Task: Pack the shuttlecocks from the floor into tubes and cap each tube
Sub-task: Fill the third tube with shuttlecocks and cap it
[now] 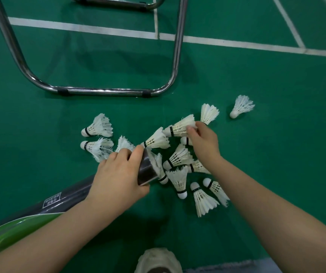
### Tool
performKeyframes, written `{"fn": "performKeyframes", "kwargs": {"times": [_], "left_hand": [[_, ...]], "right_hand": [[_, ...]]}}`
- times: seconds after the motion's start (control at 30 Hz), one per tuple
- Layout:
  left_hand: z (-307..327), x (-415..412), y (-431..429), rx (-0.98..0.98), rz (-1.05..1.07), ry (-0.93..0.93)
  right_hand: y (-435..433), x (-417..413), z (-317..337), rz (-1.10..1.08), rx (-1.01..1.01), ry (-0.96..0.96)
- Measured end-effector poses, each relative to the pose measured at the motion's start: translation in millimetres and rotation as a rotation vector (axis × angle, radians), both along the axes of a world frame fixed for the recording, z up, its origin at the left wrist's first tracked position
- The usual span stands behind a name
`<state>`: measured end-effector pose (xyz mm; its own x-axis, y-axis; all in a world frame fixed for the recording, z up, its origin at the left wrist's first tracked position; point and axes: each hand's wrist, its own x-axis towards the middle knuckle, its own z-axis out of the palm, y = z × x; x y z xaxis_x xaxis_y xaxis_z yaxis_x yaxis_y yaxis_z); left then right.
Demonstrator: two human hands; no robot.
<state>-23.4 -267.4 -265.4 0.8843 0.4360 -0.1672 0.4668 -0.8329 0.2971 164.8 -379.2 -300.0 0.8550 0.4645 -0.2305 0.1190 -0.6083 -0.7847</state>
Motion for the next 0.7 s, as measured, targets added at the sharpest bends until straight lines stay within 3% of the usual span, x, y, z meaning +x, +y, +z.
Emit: {"fn": "performKeyframes", "kwargs": {"times": [0.13, 0.3, 0.47, 0.6, 0.7], "left_hand": [[1, 1, 2, -0.009, 0.005, -0.008], [5, 1, 5, -0.006, 0.019, -0.014], [3, 0, 9, 0.006, 0.048, -0.052], [4, 1, 15, -0.009, 0.074, -0.041], [5, 2, 15, -0.001, 0.074, -0.037]], "right_hand": [[-5, -23, 21, 0.015, 0.378, 0.235], [-3, -41, 39, 0.07, 0.544, 0.333], [2, -49, 44, 0.183, 0.471, 0.337], [-2, -46, 51, 0.321, 0.286, 0.184], [0, -55, 54, 0.512, 0.116, 0.312]]}}
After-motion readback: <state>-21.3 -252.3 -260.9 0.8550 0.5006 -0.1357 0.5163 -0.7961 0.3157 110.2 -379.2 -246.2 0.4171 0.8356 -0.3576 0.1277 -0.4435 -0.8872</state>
